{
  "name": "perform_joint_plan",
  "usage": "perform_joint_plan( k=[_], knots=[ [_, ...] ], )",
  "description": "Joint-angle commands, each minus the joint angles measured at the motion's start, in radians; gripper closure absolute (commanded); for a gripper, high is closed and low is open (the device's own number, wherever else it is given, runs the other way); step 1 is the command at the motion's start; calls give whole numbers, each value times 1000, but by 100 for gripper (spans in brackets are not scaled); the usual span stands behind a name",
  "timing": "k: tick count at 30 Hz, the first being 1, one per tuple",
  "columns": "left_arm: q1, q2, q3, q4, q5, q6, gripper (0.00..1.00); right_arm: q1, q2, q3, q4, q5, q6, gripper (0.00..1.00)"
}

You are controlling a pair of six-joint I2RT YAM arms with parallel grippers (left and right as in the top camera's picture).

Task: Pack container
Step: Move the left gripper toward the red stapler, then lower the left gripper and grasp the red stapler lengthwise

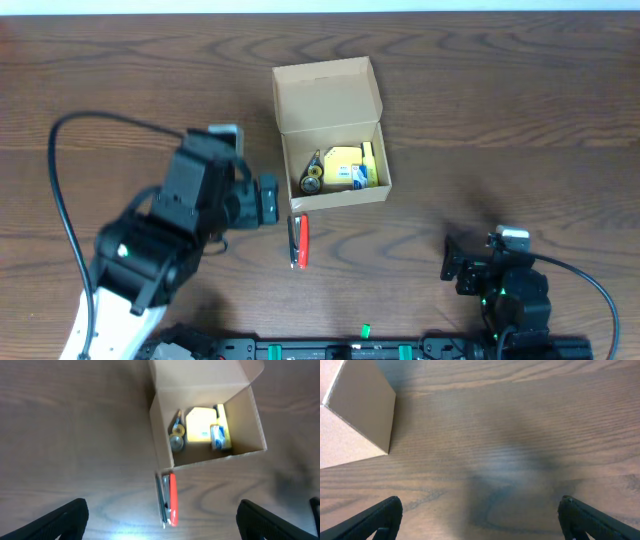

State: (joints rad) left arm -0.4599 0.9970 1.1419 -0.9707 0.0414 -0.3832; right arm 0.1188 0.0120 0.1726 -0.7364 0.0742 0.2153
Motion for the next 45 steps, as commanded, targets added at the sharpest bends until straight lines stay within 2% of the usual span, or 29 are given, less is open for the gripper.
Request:
perform_joint_plan(
  k=[1,7,13,19,24,26,28,45],
  knots=[
    [-3,-55,-138,39,72,-24,5,-6,-6,-11,-3,-3,-14,1],
    [-82,-80,-349,165,188,-30,5,-6,-6,-11,-3,-3,-14,1],
    [-201,-26,-388,255,156,-105,5,-6,-6,-11,-3,-3,-14,1],
    [-298,74,-388,319,24,-362,0,-6,-6,-11,-3,-3,-14,1],
    [-353,124,-388,346,-148,-794,0,-6,-6,-11,-3,-3,-14,1],
    [-354,134,-388,350,-163,-884,0,-6,-6,-11,-3,-3,-14,1],
    [-354,151,-388,358,-164,-923,1,-6,-6,-11,-3,-3,-14,1],
    [-354,357,-388,359,-64,-922,3,-6,-6,-11,-3,-3,-14,1]
  ],
)
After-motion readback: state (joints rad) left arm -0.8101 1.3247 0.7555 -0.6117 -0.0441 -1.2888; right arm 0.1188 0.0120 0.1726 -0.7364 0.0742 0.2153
